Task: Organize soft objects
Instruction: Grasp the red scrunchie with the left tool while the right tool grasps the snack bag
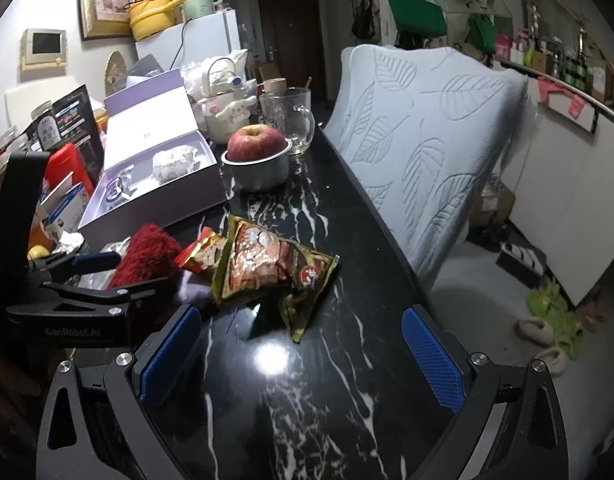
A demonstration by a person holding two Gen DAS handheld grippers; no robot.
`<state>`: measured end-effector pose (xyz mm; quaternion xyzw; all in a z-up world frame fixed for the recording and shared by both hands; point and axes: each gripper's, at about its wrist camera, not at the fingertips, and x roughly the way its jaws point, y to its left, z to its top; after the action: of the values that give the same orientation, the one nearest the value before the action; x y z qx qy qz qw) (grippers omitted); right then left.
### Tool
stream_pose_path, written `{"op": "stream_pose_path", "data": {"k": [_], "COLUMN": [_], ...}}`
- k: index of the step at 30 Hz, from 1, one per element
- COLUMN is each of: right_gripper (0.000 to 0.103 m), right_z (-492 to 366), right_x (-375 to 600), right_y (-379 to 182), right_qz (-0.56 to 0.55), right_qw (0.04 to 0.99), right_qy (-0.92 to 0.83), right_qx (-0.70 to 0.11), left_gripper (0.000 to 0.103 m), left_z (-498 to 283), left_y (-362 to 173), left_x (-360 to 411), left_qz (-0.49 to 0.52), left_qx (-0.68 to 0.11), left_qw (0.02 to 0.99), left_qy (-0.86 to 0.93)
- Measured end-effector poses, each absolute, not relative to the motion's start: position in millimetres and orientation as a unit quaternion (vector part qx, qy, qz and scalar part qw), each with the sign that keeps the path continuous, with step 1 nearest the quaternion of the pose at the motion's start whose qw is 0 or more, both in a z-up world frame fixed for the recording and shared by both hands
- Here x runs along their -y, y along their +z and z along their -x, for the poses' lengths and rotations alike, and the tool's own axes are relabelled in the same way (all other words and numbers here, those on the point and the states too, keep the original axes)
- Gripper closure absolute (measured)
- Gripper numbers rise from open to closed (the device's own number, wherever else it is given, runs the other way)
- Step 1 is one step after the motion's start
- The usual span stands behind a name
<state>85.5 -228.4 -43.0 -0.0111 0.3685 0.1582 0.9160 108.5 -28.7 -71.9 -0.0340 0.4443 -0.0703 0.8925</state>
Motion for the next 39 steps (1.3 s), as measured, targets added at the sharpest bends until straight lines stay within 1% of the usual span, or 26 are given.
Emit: {"op": "stream_pose_path", "data": {"k": [4,5,6,7,9,11,12,16,20,25,26,28,30,32,34,36,39], "right_gripper": [0.001,0.001,0.001,0.001,0.001,0.001,0.001,0.001,0.001,0.001,0.006,0.011,0.024,0.03,0.032,0.033,0.033], "right_z": [-101.1,-105.8,-109.4,-114.1,-121.7,-130.2,-133.6,-145.6,-155.5,-164.6,-163.8,-161.4,-159.6,-156.7,-152.2,-146.4,-135.2], "right_x": [223.0,221.0,219.5,217.8,216.0,213.4,211.7,206.4,201.7,199.1,199.7,200.3,200.3,204.3,207.2,208.4,211.3], "right_y": [-48.1,-49.9,-51.5,-52.9,-55.1,-58.2,-59.5,-63.8,-69.6,-82.1,-82.1,-81.2,-82.1,-83.1,-81.8,-81.2,-80.7], "right_qz": [0.01,0.01,0.008,0.004,-0.009,-0.017,-0.017,-0.012,-0.011,-0.021,-0.024,-0.026,-0.016,-0.024,-0.026,-0.02,-0.016], "right_qw": [0.912,0.911,0.91,0.908,0.904,0.901,0.901,0.9,0.894,0.883,0.883,0.885,0.887,0.886,0.887,0.888,0.887], "right_qy": [0.163,0.164,0.166,0.17,0.177,0.179,0.178,0.177,0.185,0.189,0.193,0.199,0.193,0.194,0.194,0.192,0.196], "right_qx": [-0.376,-0.378,-0.381,-0.384,-0.388,-0.394,-0.396,-0.398,-0.409,-0.429,-0.426,-0.42,-0.42,-0.42,-0.418,-0.417,-0.418], "left_gripper": [0.002,0.004,0.011,0.014,0.029,0.038,0.04,0.043,0.043,0.043,0.043,0.043,0.043,0.043,0.043,0.05,0.05], "left_z": [-114.5,-114.9,-114.4,-113.9,-114.7,-114.5,-113.9,-109.6,-107.7,-110.6,-111.4,-112.3,-112.3,-110.8,-108.2,-104.6,-94.8], "left_y": [-76.3,-76.3,-74.9,-73.9,-74.3,-76.7,-77.9,-75.7,-76.4,-84.4,-85.7,-87.6,-88.9,-89.1,-89.1,-88.4,-87.1], "left_x": [22.5,19.9,16.6,14.6,13.4,12.3,10.7,4.6,-0.3,-3.9,-2.7,-1.3,-0.9,-0.7,-0.1,0.9,4.0], "left_qz": [0.049,0.058,0.069,0.072,0.063,0.052,0.051,0.052,0.037,0.044,0.043,0.043,0.045,0.046,0.046,0.048,0.048], "left_qx": [-0.45,-0.45,-0.448,-0.446,-0.449,-0.451,-0.453,-0.451,-0.451,-0.465,-0.466,-0.466,-0.466,-0.465,-0.465,-0.467,-0.469], "left_qw": [0.888,0.887,0.886,0.887,0.887,0.887,0.886,0.887,0.889,0.881,0.88,0.88,0.88,0.881,0.88,0.879,0.878], "left_qy": [-0.082,-0.089,-0.095,-0.095,-0.091,-0.085,-0.086,-0.085,-0.071,-0.075,-0.077,-0.077,-0.078,-0.078,-0.078,-0.081,-0.085]}}
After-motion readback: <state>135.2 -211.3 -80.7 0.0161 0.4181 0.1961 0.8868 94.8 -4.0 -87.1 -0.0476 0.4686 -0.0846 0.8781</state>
